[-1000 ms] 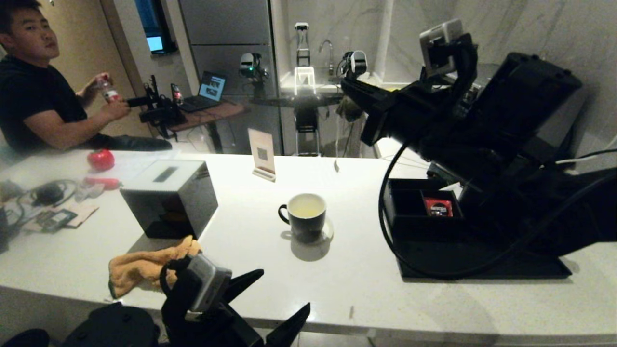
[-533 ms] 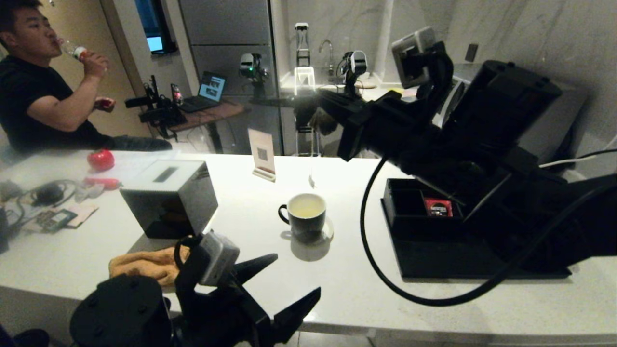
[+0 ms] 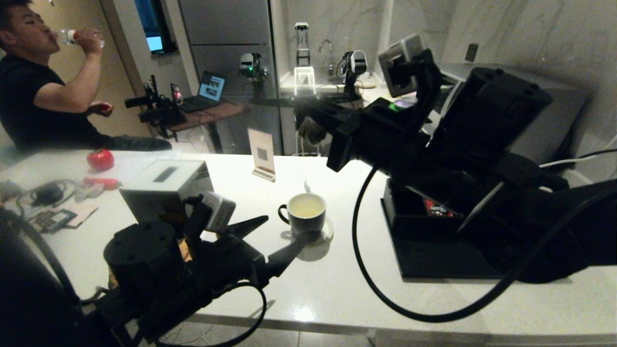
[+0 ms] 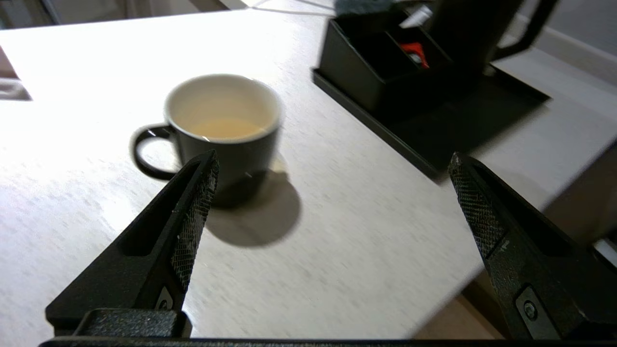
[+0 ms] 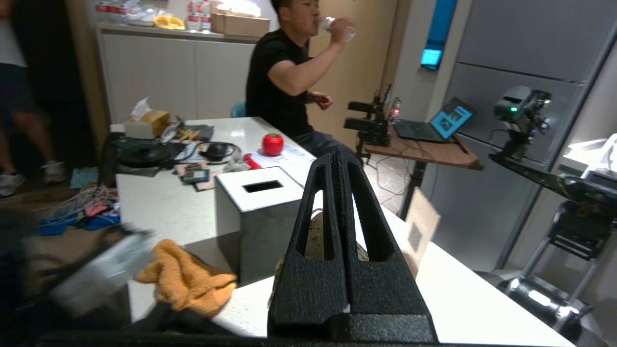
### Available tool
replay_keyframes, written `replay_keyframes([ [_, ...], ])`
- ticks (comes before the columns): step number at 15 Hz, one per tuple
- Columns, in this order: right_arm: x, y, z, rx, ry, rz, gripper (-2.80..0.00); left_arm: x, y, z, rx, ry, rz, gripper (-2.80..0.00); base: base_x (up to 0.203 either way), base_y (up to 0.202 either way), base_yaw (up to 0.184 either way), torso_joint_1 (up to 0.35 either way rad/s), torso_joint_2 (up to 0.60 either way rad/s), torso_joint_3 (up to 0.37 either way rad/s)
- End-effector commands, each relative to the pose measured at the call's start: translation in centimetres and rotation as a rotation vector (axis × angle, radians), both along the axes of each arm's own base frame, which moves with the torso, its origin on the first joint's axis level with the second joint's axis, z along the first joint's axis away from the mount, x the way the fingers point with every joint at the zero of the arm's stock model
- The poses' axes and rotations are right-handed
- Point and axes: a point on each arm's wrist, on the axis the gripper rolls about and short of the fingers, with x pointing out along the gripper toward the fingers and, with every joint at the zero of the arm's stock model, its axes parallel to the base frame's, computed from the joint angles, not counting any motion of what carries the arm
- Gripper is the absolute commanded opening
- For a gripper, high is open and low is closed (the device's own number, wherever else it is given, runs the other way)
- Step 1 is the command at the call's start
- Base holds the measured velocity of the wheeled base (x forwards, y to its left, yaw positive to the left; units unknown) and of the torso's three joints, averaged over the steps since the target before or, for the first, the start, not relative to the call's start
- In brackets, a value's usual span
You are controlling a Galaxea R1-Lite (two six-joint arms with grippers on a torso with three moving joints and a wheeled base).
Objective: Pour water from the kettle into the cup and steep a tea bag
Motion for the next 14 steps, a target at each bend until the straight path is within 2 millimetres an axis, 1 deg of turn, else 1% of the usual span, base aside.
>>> replay_keyframes([
  [1,-0.3,0.4,-0.1,0.0,-0.001,0.016,-2.8,0.9,-0.1,-0.2,-0.014,-0.021,0.013,0.0,0.0,0.0,0.0,0.0,0.0,0.0],
  [3,-0.9,1.1,-0.7,-0.01,0.009,0.04,-2.8,1.5,-0.4,-0.4,-0.002,-0.038,0.01,0.0,0.0,0.0,0.0,0.0,0.0,0.0],
  [5,-1.6,1.7,-1.3,-0.023,0.021,0.065,-2.8,2.4,-0.9,0.0,-0.012,-0.07,0.014,0.0,0.0,0.0,0.0,0.0,0.0,0.0],
  [8,-1.6,2.0,-1.8,-0.033,0.029,0.069,-2.8,3.2,-1.2,0.3,-0.01,-0.105,0.021,0.0,0.0,0.0,0.0,0.0,0.0,0.0],
  [10,-1.6,2.1,-2.0,-0.037,0.031,0.069,-2.8,3.4,-1.3,0.5,-0.015,-0.113,0.02,0.0,0.0,0.0,0.0,0.0,0.0,0.0],
  [14,-1.7,2.0,-2.9,-0.06,0.05,0.067,-2.8,3.4,-1.4,0.5,-0.017,-0.115,-0.016,0.0,0.0,0.0,0.0,0.0,0.0,0.0],
])
